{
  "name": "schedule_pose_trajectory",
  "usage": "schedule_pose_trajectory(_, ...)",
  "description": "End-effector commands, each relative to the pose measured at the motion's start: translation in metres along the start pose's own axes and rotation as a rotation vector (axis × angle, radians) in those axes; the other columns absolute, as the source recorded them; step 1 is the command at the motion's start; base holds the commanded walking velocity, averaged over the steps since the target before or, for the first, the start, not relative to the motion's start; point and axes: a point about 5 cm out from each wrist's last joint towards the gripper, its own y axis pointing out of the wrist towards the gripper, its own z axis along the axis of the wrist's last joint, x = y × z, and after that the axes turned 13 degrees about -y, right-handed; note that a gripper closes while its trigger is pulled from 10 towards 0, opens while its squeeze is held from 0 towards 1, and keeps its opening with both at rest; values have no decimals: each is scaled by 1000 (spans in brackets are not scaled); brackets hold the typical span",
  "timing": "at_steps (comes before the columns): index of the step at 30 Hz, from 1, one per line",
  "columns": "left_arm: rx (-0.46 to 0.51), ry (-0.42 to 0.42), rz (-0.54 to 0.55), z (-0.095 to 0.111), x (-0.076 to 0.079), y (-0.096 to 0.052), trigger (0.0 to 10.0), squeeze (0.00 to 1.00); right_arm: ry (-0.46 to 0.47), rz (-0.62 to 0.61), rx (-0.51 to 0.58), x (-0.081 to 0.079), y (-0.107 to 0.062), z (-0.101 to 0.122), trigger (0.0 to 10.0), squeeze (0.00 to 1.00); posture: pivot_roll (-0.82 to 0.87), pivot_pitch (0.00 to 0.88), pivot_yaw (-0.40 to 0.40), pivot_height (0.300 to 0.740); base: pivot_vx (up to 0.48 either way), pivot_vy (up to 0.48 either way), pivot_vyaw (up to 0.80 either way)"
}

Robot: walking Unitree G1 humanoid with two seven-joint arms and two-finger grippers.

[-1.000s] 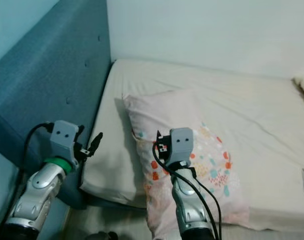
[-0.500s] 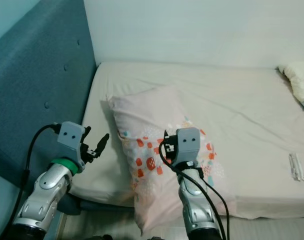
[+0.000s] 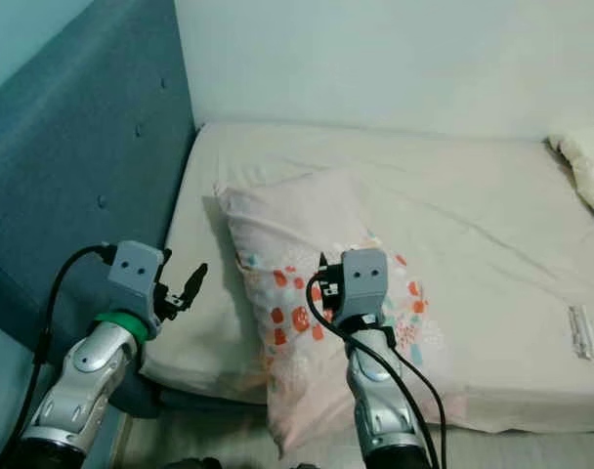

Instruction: Clean up the room

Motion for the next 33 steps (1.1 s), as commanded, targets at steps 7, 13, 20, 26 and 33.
schedule_pose_trajectory(7, -21, -1, 6, -6, 0, -2, 10000, 0, 0, -9, -16, 1, -3, -4, 10000, 0, 9, 48, 49, 686, 0, 0, 0)
schedule_pose_trajectory(13, -18, -3, 9, -6, -1, -1, 10000, 0, 7, -13, -20, 1, -2, -4, 10000, 0, 10, 49, 49, 661, 0, 0, 0)
schedule_pose_trajectory(20, -17, -3, 8, -5, 0, 0, 10000, 0, 11, -15, -22, 1, -2, -4, 10000, 0, 9, 48, 52, 636, 0, 0, 0)
schedule_pose_trajectory(26, -17, -2, 7, -5, 0, 0, 10000, 0, 14, -15, -23, 1, -2, -4, 10000, 0, 10, 49, 53, 616, 0, 0, 0)
schedule_pose_trajectory(33, -17, -4, 8, -5, -1, 0, 10000, 0, 22, -18, -18, 2, -2, -4, 10000, 0, 10, 50, 53, 586, 0, 0, 0)
